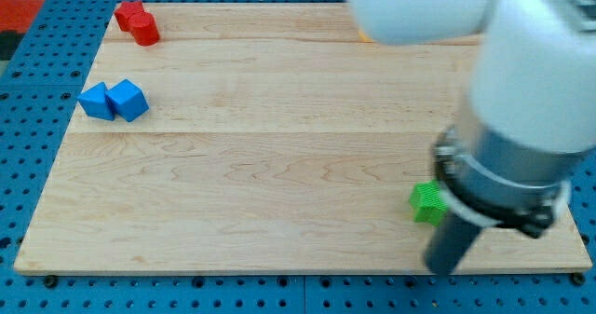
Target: Move the green star diagonally top left to the green circle
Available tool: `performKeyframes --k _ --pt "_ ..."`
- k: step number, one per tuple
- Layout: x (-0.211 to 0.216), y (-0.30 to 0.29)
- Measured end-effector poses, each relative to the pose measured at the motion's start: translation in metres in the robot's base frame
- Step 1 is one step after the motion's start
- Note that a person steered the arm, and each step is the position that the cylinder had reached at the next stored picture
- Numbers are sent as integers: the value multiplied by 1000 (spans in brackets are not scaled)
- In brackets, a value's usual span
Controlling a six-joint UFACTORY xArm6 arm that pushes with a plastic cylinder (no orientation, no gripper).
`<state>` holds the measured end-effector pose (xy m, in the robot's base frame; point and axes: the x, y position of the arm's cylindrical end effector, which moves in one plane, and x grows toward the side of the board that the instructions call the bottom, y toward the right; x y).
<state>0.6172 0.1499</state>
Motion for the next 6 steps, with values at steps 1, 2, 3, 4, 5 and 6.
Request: performKeyframes --k 1,2,3,4,5,6 --pt "-12 4" --pt "-31 7" --pt "-57 19" --pt "-78 15" --pt "-74 -15" --pt "-79 -60"
